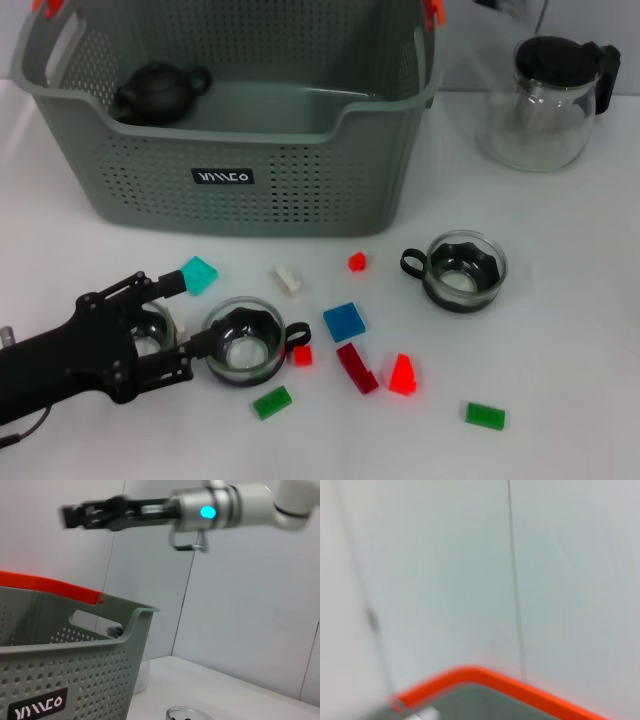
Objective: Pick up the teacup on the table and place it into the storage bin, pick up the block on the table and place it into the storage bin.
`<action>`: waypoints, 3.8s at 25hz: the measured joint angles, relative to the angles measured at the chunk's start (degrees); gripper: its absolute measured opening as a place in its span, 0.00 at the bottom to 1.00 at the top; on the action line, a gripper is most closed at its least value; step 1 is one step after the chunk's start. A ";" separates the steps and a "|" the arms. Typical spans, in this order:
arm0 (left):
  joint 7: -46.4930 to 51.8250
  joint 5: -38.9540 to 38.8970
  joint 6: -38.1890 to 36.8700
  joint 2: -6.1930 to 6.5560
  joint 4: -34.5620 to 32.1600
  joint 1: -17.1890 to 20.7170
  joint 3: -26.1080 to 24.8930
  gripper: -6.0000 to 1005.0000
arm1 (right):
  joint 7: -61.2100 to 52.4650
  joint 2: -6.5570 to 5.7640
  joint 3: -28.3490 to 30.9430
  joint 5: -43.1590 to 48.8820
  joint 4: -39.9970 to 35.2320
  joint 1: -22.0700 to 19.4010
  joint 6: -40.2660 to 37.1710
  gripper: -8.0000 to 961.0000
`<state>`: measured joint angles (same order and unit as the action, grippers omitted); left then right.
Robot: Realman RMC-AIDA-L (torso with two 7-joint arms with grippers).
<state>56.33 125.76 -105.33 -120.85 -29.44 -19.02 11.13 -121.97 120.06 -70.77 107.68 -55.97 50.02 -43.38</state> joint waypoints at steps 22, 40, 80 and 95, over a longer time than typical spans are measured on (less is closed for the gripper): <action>0.33 0.00 0.54 0.13 0.00 -0.79 -0.01 0.86 | 10.93 -2.03 18.43 12.02 -29.54 -25.02 -61.96 0.54; 0.24 -0.05 0.56 0.00 0.00 -0.31 -0.05 0.86 | 6.90 0.23 -5.16 38.18 -21.66 -14.21 -51.55 0.54; 0.33 0.05 0.53 0.01 0.00 -0.40 -0.06 0.86 | 2.30 -0.21 -8.23 40.47 -3.67 -7.89 -39.55 0.25; 0.17 -0.16 0.30 -0.08 0.00 -0.07 -0.13 0.86 | 18.03 -3.01 30.69 5.69 -11.02 -9.51 -68.49 0.07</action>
<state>56.50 125.60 -105.02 -120.93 -29.44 -19.09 11.01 -103.95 117.04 -40.08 113.37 -67.00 40.51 -111.87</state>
